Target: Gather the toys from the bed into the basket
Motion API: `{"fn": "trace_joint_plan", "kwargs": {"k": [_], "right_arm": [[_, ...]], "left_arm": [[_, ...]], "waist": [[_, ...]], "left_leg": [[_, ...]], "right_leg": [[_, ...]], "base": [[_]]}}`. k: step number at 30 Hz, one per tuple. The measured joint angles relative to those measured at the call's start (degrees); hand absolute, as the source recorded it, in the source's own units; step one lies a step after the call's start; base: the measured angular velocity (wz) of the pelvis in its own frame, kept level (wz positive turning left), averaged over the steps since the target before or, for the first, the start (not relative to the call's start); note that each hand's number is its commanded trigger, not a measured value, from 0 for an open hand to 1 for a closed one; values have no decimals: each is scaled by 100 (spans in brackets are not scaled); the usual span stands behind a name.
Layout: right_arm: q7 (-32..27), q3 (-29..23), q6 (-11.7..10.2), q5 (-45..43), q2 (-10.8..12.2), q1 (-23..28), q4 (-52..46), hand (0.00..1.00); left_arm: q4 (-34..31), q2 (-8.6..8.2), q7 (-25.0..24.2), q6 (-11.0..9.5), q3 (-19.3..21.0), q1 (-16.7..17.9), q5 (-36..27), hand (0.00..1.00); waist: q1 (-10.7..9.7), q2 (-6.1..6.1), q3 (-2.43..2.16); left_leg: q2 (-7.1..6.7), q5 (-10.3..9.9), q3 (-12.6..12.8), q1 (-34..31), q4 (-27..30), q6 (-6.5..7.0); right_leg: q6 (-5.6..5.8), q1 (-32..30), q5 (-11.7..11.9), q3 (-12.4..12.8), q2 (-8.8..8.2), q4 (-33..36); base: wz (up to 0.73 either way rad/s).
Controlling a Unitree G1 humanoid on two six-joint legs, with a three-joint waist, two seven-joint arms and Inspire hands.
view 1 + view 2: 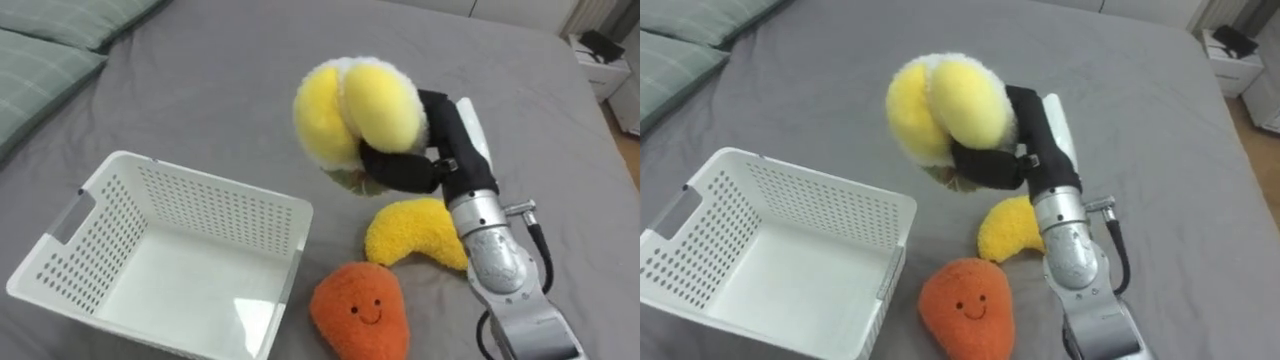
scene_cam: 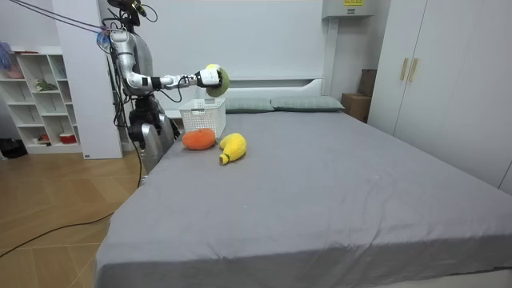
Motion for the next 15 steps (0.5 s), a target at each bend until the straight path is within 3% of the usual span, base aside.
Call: {"fn": "trace_joint_plan", "kwargs": {"k": [6, 11, 12, 15], "right_arm": [[217, 442, 219, -59, 124, -75, 27, 100], [262, 794, 228, -72, 163, -333, 27, 100], [308, 875, 228, -65, 163, -384, 27, 80], [375, 1025, 247, -60, 169, -428, 27, 82]], "left_arm": [[13, 5, 36, 38, -165, -134, -10, 0], [22, 29, 49, 37, -281, -222, -9, 0], [22, 28, 49, 37, -284, -238, -8, 0], [21, 26, 46, 37, -285, -286, -6, 0]], "waist": [[170, 18, 12], [313, 8, 5], [348, 6, 4], [429, -27, -17]], "left_leg": [[-5, 10, -38, -67, 15, -3], [-11, 39, -74, -116, 24, -9], [-13, 42, -79, -116, 18, -10], [-24, 46, -133, -158, 14, -10]], "right_leg": [[0, -49, 0, -38, -6, -3], [-2, -101, 1, -83, -10, -6], [-2, -102, 1, -84, -9, -15], [-1, -99, 2, -134, -13, -59]], "base": [[2], [4], [0], [6]]}}
